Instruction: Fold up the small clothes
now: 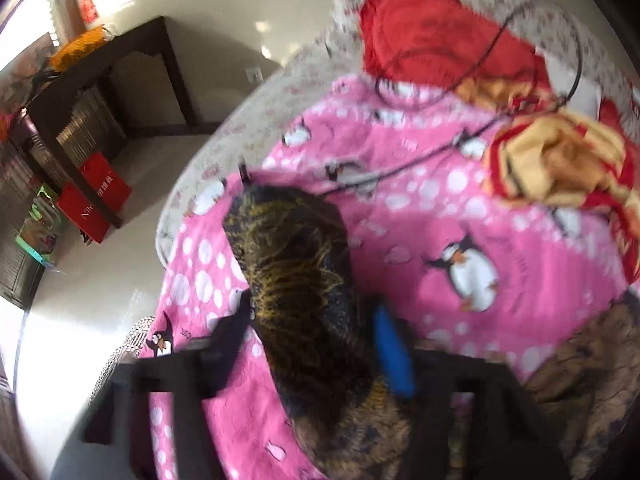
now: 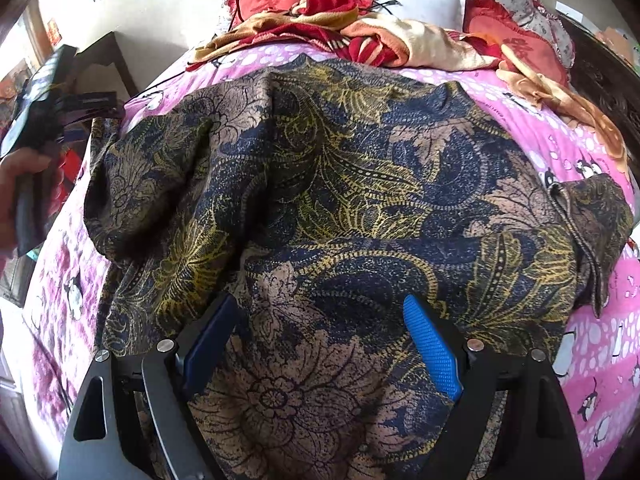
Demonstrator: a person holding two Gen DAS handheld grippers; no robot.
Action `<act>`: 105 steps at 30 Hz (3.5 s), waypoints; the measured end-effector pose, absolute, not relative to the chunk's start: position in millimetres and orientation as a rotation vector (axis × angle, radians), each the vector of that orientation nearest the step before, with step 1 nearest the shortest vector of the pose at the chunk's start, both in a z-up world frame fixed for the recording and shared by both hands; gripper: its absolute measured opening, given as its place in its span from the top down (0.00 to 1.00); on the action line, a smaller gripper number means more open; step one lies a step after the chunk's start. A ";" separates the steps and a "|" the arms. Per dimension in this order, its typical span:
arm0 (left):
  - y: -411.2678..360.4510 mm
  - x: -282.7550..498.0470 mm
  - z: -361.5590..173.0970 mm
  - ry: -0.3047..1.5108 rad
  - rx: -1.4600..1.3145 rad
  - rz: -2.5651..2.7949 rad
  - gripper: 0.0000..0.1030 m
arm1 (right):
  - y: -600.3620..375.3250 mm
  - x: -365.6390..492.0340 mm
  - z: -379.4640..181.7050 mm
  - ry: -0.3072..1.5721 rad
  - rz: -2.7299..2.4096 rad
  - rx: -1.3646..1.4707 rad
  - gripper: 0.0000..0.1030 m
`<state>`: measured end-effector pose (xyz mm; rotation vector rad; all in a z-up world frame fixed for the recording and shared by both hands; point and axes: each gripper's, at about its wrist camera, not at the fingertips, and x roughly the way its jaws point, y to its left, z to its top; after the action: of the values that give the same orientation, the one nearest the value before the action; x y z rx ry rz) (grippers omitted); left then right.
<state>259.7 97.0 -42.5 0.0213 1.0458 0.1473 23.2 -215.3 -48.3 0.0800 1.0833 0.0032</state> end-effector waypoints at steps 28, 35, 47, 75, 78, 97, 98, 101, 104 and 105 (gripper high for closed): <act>-142.8 108.4 98.3 0.844 -0.141 -0.733 0.90 | -317.2 -26.9 -11.2 0.982 -0.179 0.218 0.20; -208.9 88.6 35.4 0.911 -0.018 -0.722 0.20 | -350.7 -42.4 -22.3 1.008 -0.231 0.276 0.20; -64.7 67.9 61.8 0.917 -0.060 -0.576 0.15 | -349.0 -18.7 -1.6 0.902 -0.211 0.238 0.20; 69.2 8.1 -44.5 1.082 -0.037 -0.272 0.15 | -316.2 49.1 29.0 0.853 -0.166 0.047 0.58; 61.1 8.0 -55.9 1.099 -0.043 -0.282 0.15 | -239.0 65.4 43.6 0.861 0.146 0.020 0.57; 57.4 23.0 -74.6 1.102 -0.212 -0.412 0.94 | -50.4 187.0 -42.7 1.074 0.526 -0.284 0.97; 62.8 23.9 -70.4 1.096 -0.227 -0.415 0.94 | -47.6 186.5 -36.7 1.058 0.541 -0.271 0.97; 86.0 20.9 -45.7 1.034 -0.223 -0.408 0.94 | -35.2 190.1 -19.9 1.013 0.599 -0.215 0.97; 111.0 18.9 -29.4 1.012 -0.225 -0.367 0.94 | -20.2 197.1 -9.1 0.978 0.652 -0.137 0.97; 116.9 19.9 -28.5 1.017 -0.233 -0.358 0.94 | -16.3 200.5 -9.8 0.974 0.664 -0.107 0.97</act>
<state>19.9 116.9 -28.5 -0.2325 1.0169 -0.3581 200.5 -16.3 -9.8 -0.1071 0.9736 0.6642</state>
